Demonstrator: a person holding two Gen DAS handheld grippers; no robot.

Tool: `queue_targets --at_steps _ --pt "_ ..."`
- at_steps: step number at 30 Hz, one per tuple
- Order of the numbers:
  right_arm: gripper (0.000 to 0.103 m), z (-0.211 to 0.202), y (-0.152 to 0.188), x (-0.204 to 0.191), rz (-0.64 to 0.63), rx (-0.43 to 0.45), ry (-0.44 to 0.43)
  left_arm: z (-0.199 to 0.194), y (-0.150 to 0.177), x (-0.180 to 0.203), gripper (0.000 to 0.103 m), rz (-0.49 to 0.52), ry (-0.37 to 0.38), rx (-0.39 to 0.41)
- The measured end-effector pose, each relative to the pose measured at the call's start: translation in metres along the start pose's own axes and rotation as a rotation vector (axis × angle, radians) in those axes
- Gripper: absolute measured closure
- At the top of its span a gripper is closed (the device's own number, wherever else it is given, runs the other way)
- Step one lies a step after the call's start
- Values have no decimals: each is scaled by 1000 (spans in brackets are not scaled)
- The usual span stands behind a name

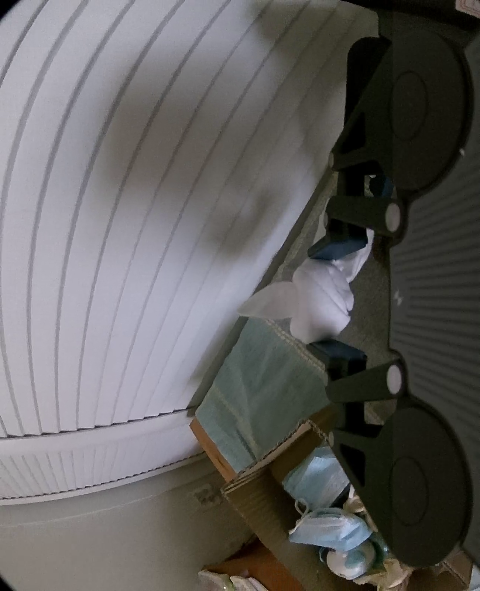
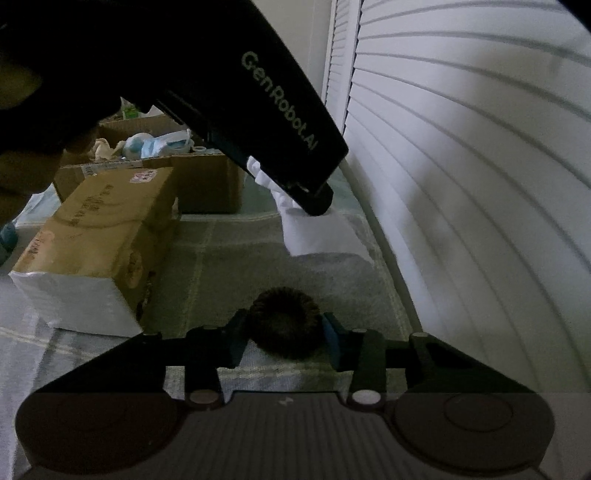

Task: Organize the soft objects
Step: 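Carry the white cloth into the box and open the left tool while the right tool lifts the scrunchie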

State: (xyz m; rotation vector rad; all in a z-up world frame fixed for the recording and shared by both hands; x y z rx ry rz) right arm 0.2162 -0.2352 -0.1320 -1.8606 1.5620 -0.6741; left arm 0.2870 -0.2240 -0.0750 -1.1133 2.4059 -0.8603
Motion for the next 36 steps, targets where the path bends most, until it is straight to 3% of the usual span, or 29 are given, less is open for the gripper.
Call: queue_targets --at_steps 19,28,36 --pt "56 -60 -8 -24 -37 34 -39 -73 -1 -18 57 -40 -55 56" --pt "56 -89 -23 -30 -51 91 -61 -100 -8 -72 57 -105 -161 81" --pt "56 -93 -31 -31 -62 113 -59 -83 -32 -125 57 -175 -224 99"
Point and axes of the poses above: each gripper's, at about its wrist camera, not at the fingertips, and z roughly the way its jaws point, x to its right, y to its underside, the point moved 8 cm from there along z, roughly the way its jaws point, and after that the axes turned 5 degrees about -y, right-handed, at the moved point
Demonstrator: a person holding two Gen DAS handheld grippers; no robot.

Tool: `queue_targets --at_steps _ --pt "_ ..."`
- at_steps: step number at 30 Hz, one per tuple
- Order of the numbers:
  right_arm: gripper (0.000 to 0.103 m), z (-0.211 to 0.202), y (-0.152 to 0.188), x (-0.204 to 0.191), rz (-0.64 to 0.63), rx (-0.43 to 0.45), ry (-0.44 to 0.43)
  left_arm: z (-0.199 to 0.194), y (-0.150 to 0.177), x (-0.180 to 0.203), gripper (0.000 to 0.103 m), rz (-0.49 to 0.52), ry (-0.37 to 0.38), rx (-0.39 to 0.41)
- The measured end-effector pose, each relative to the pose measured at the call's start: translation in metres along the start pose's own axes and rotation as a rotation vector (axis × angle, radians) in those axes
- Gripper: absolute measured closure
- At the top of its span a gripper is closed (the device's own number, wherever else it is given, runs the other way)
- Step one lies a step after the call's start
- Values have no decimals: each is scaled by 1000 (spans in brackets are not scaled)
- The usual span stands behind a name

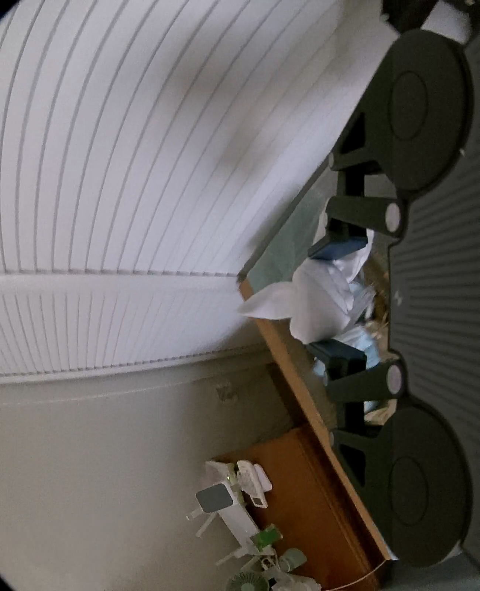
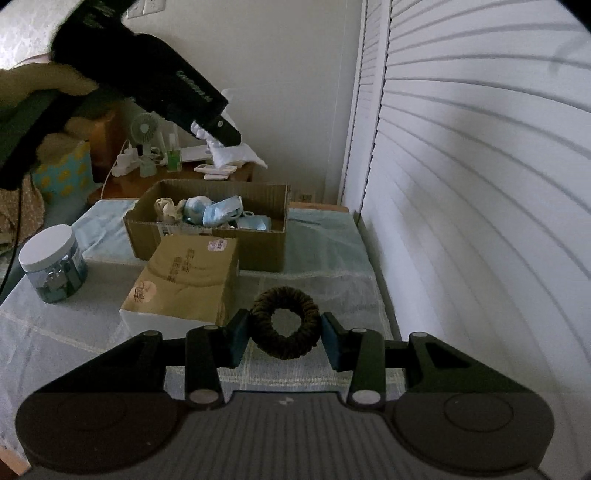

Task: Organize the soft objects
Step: 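Carry the white cloth into the box and open the left tool while the right tool lifts the scrunchie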

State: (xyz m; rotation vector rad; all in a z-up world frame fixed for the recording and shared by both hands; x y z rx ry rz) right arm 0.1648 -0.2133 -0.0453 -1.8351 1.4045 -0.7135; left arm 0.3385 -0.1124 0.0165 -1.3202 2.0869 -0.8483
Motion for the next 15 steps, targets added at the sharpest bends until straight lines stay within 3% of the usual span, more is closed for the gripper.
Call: queue_targets --at_steps 9,10,12,15 --pt "56 10 0 5 3 -16 9 56 -2 -14 55 -50 -14 -35" --pt "56 12 0 5 4 -19 10 59 0 -16 50 -60 -11 -31" --pt "56 16 0 6 9 -24 8 62 4 -19 13 -72 -13 -15" --pt "56 19 1 6 5 -30 7 57 7 -26 12 -67 -50 28"
Point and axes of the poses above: each gripper's, at about its wrist camera, not at the fingertips, and z roughly the way its jaws point, x to its right, y to its underside, the point moved 8 cm from there along z, roughly the way its jaws point, and after that the axes turned 5 degrees about -y, right-handed, at the moved point
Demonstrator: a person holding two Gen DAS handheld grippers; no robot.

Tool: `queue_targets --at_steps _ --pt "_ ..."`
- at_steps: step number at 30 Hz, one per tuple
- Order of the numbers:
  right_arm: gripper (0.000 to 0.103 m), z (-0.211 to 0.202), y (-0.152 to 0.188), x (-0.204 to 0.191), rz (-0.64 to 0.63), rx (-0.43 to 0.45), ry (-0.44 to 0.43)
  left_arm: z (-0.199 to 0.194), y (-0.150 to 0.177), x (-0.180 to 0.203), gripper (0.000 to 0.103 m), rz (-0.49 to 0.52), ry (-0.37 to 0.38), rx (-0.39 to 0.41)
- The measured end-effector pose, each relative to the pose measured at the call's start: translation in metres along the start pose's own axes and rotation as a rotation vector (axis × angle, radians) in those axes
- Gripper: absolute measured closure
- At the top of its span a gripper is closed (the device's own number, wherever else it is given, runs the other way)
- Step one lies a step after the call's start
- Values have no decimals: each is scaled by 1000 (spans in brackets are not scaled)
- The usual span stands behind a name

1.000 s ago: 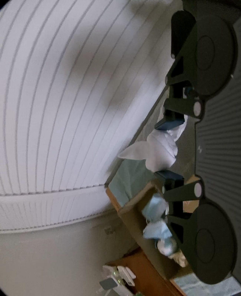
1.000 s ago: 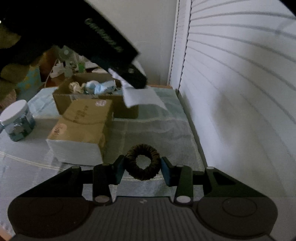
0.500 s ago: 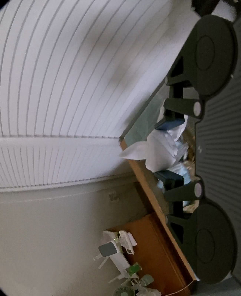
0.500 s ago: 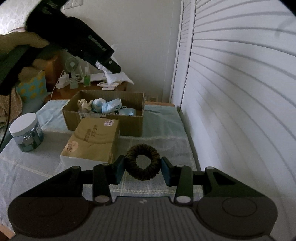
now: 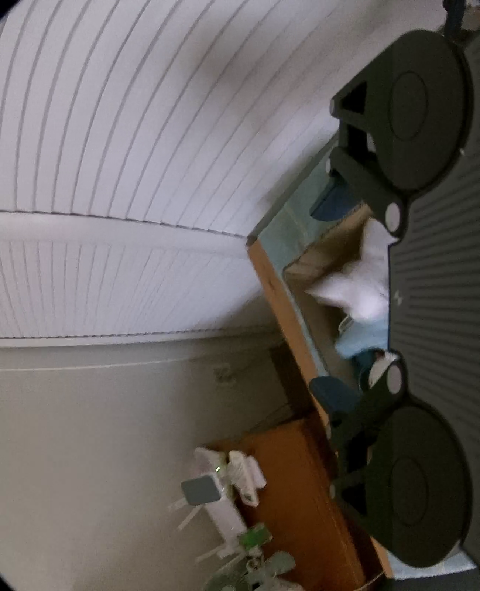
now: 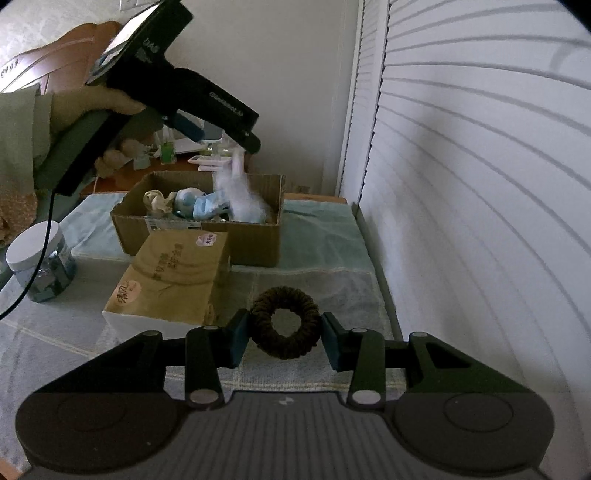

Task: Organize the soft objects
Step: 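Carry the white cloth into the box and open the left tool while the right tool lifts the scrunchie, then carry the brown scrunchie into the cardboard box and open the right tool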

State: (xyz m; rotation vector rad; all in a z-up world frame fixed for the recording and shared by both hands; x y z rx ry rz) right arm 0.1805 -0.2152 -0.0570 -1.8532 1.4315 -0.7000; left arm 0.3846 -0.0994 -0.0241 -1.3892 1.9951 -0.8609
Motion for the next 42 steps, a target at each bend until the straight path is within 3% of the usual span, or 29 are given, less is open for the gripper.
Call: queue_targets --at_steps 2,5,11,22,26,34,42 --pt "56 2 0 -1 0 -3 -4 -8 3 -4 11 4 -12 9" --pt "56 2 -3 -3 -5 -1 -11 -27 8 -11 2 14 -35 43" --pt "56 3 -11 -13 -21 4 -38 -70 30 -23 1 -11 -86 66" --pt "56 12 -47 -32 -52 18 -106 -143 133 -28 1 -138 -176 56" --pt "56 22 -66 -38 -53 14 -143 -159 160 -32 1 -152 -272 94" --pt "56 53 -102 -58 -73 -19 -234 -181 181 -45 1 -230 -296 104" --pt "56 96 -133 -86 -146 -59 -262 -192 195 -70 1 -285 -416 124"
Point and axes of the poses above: each gripper's, at about its wrist camera, not at the fingertips, and z roughly the way its jaws point, x to its right, y to its underside, the point moved 8 cm from there along z, roughly the way its jaws point, and after that the axes turned 5 degrees about -y, right-handed, at the moved point
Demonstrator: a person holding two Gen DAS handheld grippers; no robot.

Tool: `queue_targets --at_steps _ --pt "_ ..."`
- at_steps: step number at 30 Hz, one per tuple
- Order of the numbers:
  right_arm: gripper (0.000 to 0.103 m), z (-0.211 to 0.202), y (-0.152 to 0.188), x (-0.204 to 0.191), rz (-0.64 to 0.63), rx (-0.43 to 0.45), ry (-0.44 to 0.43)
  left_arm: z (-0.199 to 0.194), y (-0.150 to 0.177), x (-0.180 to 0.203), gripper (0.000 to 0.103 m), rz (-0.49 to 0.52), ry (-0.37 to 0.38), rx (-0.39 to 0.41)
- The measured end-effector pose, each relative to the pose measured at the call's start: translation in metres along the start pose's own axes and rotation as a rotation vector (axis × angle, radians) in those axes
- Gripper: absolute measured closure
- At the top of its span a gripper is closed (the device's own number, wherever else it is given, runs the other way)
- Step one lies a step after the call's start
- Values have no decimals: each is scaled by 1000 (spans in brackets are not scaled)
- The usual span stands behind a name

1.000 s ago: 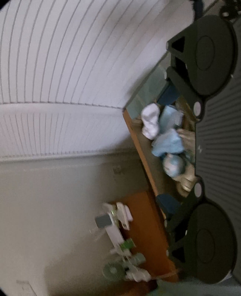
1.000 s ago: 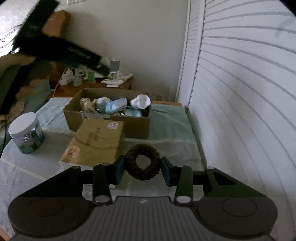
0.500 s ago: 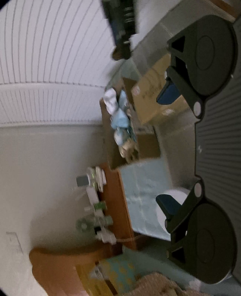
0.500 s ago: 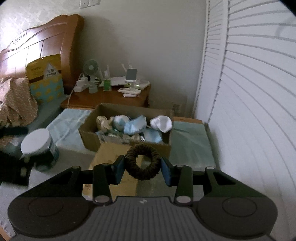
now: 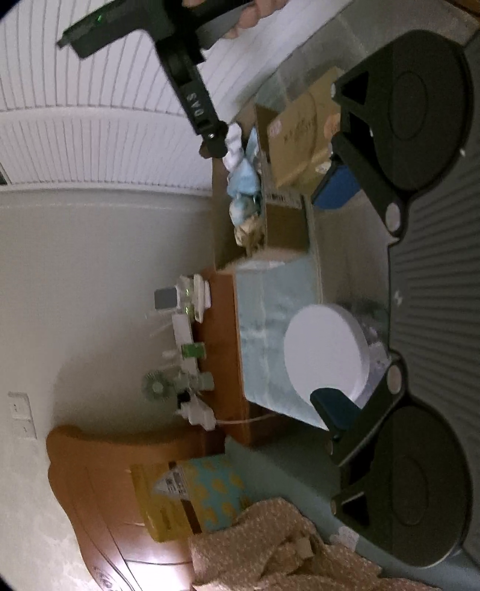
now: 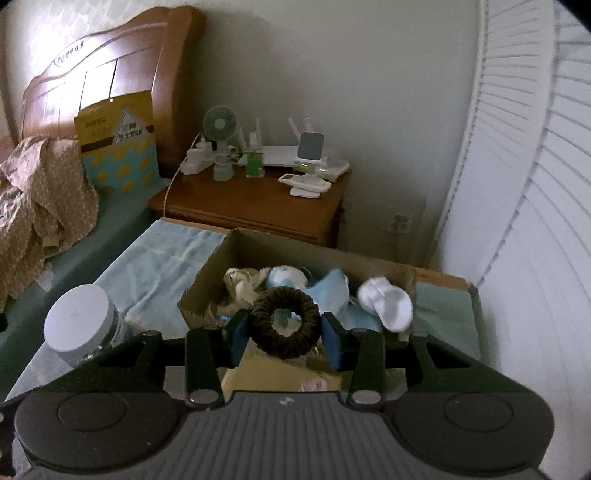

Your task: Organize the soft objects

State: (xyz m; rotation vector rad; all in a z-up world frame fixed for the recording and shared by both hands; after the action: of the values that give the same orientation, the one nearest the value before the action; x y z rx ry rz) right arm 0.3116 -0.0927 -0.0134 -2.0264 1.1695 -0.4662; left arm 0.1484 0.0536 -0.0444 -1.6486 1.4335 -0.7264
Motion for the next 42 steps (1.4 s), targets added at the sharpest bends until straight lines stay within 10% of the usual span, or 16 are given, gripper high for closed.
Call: queue_targets --at_steps 10,14,20,42 --pt "55 46 -24 -11 -52 -58 -22 2 7 -8 1 -3 -17 -12" --pt "23 50 -27 -14 -56 -45 -24 3 6 -6 1 -8 -8 -14" --pt "2 40 -23 -14 -44 -21 -12 2 6 -3 1 0 -16 -16" --pt "0 -73 60 -7 175 -7 227 11 -34 40 1 22 25 -126"
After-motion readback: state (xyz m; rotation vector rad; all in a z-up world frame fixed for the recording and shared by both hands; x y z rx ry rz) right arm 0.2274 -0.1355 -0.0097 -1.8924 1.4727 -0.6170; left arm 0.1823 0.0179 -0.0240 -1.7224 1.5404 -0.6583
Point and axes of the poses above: each gripper's, at about its wrist camera, not at the fingertips, and z roughly the way its jaws point, x to its right, y to its underside, the point moved 8 cm from there along z, roughly the way its jaws point, and after that the axes turned 5 degrees about -y, right-handed, at the moved point
